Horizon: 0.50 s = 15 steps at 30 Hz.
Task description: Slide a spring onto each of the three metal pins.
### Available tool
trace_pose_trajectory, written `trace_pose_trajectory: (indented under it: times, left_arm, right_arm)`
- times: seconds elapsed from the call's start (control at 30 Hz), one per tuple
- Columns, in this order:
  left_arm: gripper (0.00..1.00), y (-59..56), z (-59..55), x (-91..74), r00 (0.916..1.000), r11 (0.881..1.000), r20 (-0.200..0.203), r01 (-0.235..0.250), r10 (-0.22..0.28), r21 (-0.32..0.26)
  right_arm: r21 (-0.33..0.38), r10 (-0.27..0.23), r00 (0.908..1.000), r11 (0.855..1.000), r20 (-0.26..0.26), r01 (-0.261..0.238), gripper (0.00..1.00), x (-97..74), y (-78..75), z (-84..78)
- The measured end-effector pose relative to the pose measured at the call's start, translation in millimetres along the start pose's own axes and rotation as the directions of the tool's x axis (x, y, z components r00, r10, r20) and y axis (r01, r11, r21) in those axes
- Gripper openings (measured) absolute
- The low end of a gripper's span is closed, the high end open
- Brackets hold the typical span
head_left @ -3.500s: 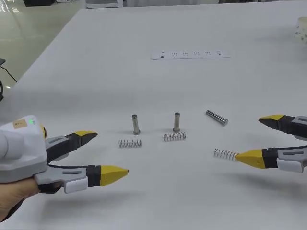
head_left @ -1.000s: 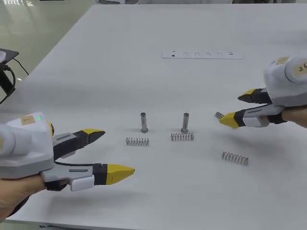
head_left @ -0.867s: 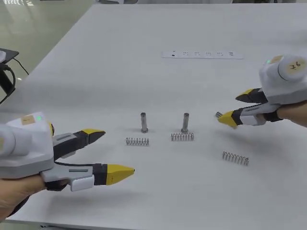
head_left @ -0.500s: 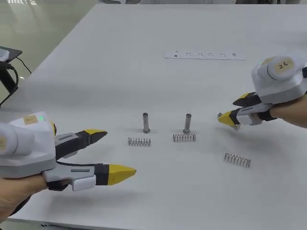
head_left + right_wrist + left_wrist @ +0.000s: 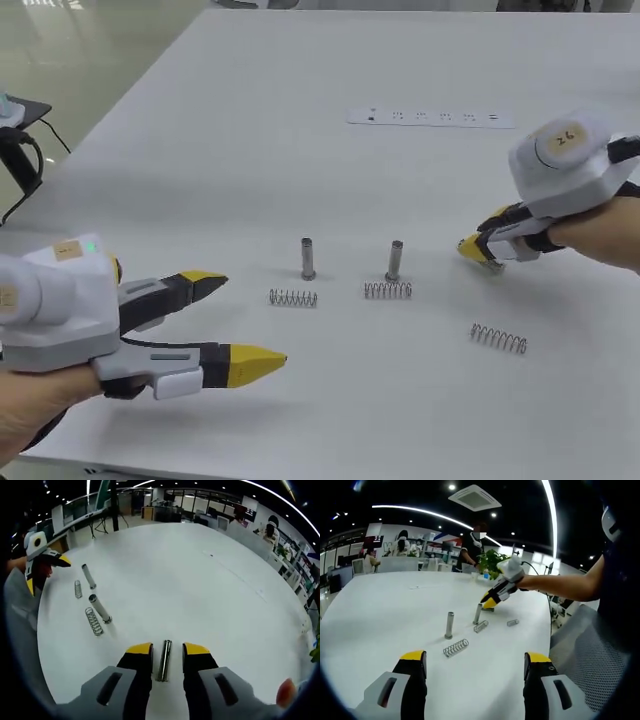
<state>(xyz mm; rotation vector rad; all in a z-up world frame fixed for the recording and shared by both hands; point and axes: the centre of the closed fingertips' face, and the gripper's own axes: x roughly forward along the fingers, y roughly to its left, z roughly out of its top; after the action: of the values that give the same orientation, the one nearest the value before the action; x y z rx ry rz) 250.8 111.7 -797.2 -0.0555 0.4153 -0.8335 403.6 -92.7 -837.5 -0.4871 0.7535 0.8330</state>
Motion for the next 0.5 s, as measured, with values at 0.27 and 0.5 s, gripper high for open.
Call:
trace_pose_trajectory:
  times: [0.27,0.5]
  left_arm:
    - [0.76,-0.2,-1.1,0.8,1.0,1.0,-0.001,0.002,-0.002,-0.002]
    - [0.76,0.8,-1.7,1.4,1.0,1.0,-0.003,0.002,-0.002,-0.004]
  right_arm:
    - [0.0,0.01,0.9992,1.0,-0.038,-0.01,0.11,6.6,0.9,-2.7]
    - [0.028,0.018,0.9983,0.999,-0.056,-0.017,0.07,10.2,0.6,-2.7]
